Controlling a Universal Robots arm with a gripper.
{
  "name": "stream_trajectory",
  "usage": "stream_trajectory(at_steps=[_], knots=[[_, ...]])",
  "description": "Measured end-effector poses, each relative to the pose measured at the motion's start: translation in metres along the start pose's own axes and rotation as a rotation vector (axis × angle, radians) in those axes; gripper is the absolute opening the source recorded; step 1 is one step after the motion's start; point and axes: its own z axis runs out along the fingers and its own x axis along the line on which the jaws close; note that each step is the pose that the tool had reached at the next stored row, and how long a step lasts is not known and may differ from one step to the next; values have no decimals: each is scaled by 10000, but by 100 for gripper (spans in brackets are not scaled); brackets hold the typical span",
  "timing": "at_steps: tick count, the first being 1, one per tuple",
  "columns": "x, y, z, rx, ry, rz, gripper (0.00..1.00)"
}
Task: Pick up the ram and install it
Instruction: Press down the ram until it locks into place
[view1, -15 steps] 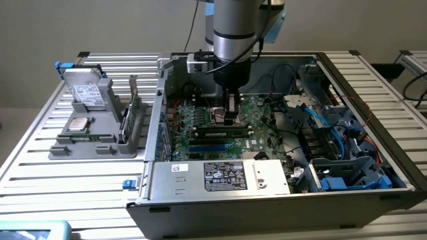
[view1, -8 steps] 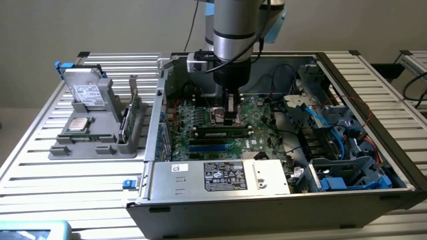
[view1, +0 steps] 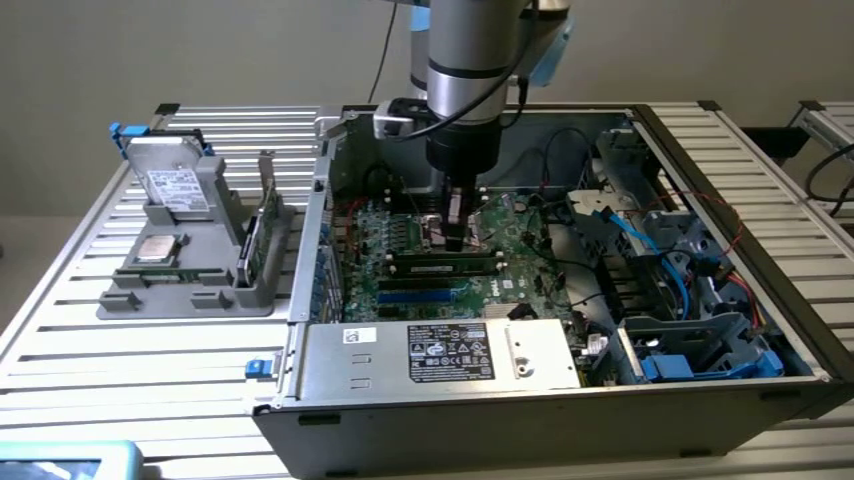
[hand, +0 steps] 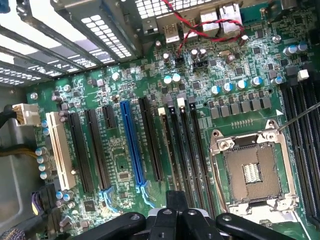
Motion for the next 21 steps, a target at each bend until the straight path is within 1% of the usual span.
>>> stream_trajectory(at_steps=[5,9,16,21], knots=[[0,0,3,-64,17,671,11],[0,0,3,-83,18,1181,11],[0,0,4,-96,18,2092,11],[-1,0,5,-65,-1,2693,11]])
